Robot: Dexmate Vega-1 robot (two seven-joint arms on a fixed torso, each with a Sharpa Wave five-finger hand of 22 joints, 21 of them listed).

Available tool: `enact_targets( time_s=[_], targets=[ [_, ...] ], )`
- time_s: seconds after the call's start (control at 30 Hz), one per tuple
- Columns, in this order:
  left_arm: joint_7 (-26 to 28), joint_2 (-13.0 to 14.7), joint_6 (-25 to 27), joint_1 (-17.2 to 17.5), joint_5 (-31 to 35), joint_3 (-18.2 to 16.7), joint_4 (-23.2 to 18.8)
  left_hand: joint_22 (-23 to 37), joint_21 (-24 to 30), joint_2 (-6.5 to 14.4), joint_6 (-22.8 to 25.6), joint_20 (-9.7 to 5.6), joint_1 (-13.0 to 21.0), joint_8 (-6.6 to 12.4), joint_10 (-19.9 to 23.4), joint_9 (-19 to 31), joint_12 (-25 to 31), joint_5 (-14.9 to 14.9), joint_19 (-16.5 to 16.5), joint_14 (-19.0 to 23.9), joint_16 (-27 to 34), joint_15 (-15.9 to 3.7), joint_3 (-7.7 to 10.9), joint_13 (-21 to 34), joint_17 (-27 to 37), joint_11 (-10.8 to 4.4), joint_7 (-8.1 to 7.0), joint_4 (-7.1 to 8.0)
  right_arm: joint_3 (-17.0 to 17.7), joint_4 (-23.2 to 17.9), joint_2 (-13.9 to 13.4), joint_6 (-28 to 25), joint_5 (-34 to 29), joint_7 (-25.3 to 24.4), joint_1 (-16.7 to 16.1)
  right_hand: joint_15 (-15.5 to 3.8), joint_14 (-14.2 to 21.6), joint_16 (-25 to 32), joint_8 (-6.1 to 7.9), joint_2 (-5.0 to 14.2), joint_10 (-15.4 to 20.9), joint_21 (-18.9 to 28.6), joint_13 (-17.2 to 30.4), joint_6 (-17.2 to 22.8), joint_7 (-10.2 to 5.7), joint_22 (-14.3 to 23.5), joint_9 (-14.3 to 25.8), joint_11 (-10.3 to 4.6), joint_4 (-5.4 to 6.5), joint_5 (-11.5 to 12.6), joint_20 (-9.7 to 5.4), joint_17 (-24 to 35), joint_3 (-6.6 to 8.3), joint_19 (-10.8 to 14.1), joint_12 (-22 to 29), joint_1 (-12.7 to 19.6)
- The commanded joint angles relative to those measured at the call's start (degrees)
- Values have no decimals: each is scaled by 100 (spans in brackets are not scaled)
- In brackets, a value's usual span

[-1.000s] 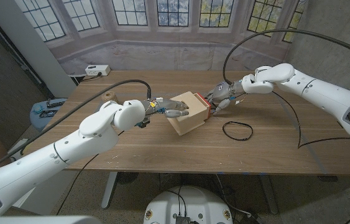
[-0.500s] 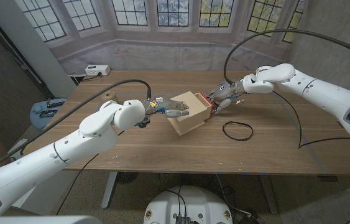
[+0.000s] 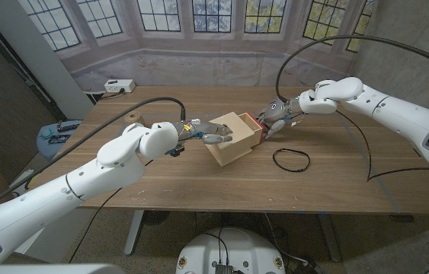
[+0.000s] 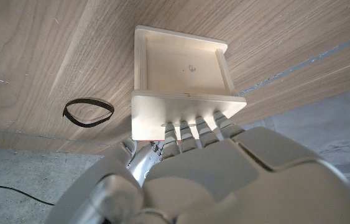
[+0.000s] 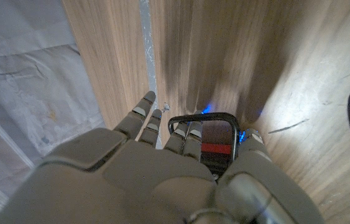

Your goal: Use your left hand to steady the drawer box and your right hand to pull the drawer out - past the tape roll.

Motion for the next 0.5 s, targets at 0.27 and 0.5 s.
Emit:
enact_targets(
  time_s=[0.27, 0.5],
  targets=[
    [15, 6, -81, -37, -55, 18, 50, 19, 52, 19, 24, -40, -47, 29, 33, 28, 24, 37, 31, 62, -1, -25, 51, 21, 13, 7, -6, 4, 73, -126, -89, -154, -38, 153, -38, -37, 4, -2, -30, -9, 29, 26, 10, -5, 26, 24, 7, 26, -8, 36, 23, -6, 58, 29, 11, -45],
    [11, 16, -78, -14, -105, 11, 43, 19, 52, 20, 31, -39, -57, 30, 37, 28, 21, 38, 30, 66, -5, -21, 58, 21, 13, 3, -5, 1, 101, -174, -122, -160, -50, 186, -44, -39, 9, -2, -29, -10, 26, 27, 11, -4, 29, 24, 7, 23, -13, 37, 30, -8, 63, 32, 10, -45]
  ],
)
